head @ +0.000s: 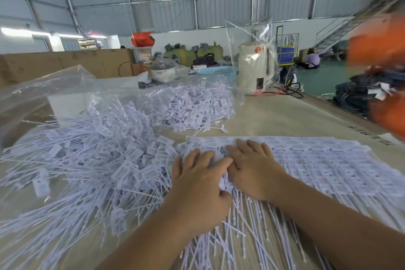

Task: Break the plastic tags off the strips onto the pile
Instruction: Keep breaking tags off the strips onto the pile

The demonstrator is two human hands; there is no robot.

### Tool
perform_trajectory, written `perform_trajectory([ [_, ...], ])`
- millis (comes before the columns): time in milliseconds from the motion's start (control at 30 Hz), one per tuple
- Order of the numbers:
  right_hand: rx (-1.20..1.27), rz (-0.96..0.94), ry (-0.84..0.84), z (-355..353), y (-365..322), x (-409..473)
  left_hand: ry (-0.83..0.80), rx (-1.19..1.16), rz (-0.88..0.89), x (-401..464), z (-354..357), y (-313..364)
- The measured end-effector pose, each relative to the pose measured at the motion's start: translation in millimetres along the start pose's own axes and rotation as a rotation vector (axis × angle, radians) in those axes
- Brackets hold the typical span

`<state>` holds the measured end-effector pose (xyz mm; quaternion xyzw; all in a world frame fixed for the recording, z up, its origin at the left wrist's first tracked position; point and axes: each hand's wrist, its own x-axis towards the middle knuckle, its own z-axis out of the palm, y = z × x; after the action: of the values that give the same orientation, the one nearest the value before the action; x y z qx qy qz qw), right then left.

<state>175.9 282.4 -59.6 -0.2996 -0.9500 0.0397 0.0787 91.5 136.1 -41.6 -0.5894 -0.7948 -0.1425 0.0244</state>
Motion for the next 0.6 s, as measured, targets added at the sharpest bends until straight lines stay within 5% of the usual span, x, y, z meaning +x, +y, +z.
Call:
perform_trajectory([
  [300, -0.039, 0.044, 0.173, -12, -10, 9, 0.014, 0.023, -0.019, 1, 2, -2],
  [600, 0.091, -0.029, 0.753, -32, -8, 2, 0.07, -0.02, -0.036, 2, 1, -4],
])
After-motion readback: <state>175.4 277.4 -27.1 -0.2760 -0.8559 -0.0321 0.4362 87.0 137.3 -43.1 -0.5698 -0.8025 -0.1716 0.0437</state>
